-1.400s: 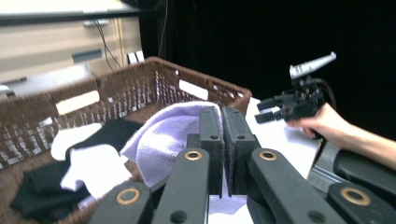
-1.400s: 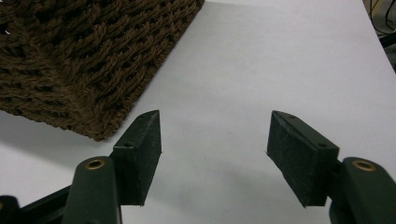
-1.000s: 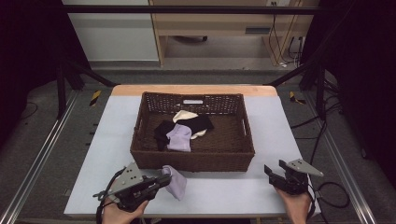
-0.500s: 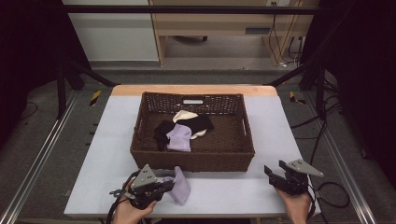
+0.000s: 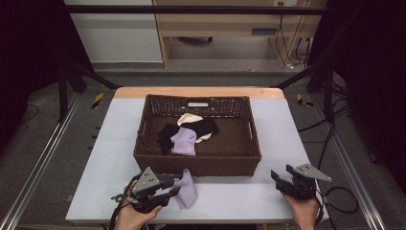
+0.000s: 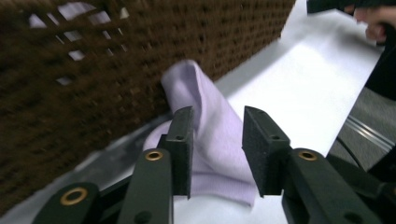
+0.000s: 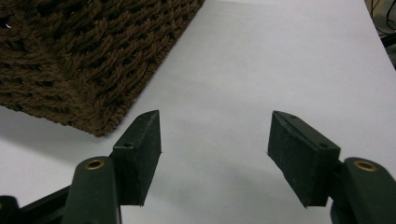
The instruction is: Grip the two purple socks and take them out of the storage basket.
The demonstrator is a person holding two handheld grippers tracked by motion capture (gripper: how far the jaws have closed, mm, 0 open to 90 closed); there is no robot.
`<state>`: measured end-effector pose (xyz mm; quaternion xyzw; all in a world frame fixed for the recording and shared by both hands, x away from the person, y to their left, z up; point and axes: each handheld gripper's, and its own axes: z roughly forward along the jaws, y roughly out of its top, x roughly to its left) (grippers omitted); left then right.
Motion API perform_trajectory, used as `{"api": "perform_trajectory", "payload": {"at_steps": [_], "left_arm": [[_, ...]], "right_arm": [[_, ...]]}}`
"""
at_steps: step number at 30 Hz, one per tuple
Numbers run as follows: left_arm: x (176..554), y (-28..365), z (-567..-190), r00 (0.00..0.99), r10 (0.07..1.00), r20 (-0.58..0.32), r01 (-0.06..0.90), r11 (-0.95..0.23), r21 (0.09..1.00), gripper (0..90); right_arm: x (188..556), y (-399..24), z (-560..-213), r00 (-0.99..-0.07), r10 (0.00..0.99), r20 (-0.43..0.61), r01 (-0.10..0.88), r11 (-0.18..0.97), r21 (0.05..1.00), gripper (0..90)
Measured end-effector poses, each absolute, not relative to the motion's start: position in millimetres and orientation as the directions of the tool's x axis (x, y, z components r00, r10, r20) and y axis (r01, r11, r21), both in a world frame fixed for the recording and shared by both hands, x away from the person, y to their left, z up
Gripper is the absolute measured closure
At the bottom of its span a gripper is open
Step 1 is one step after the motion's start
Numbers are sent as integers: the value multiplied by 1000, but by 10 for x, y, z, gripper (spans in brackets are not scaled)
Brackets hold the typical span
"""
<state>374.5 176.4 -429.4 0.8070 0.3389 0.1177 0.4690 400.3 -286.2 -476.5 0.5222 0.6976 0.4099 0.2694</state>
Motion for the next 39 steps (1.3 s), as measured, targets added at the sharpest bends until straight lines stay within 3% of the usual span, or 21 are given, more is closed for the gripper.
{"api": "perform_trajectory", "payload": {"at_steps": [11, 21, 39], "left_arm": [[3821, 1881, -3846, 717, 690, -99, 353, -236, 905, 591], [4153, 1872, -3442, 684, 726, -72, 305, -194, 932, 585], [4797, 1650, -3243, 654, 755, -41, 295, -205, 933, 609]], "right_arm": [[4020, -2857, -4767, -304, 952, 47, 508, 120, 853, 348], [4022, -2860, -4765, -303, 952, 49, 506, 117, 855, 348], [4034, -2867, -4765, -306, 951, 53, 507, 116, 854, 350]]}}
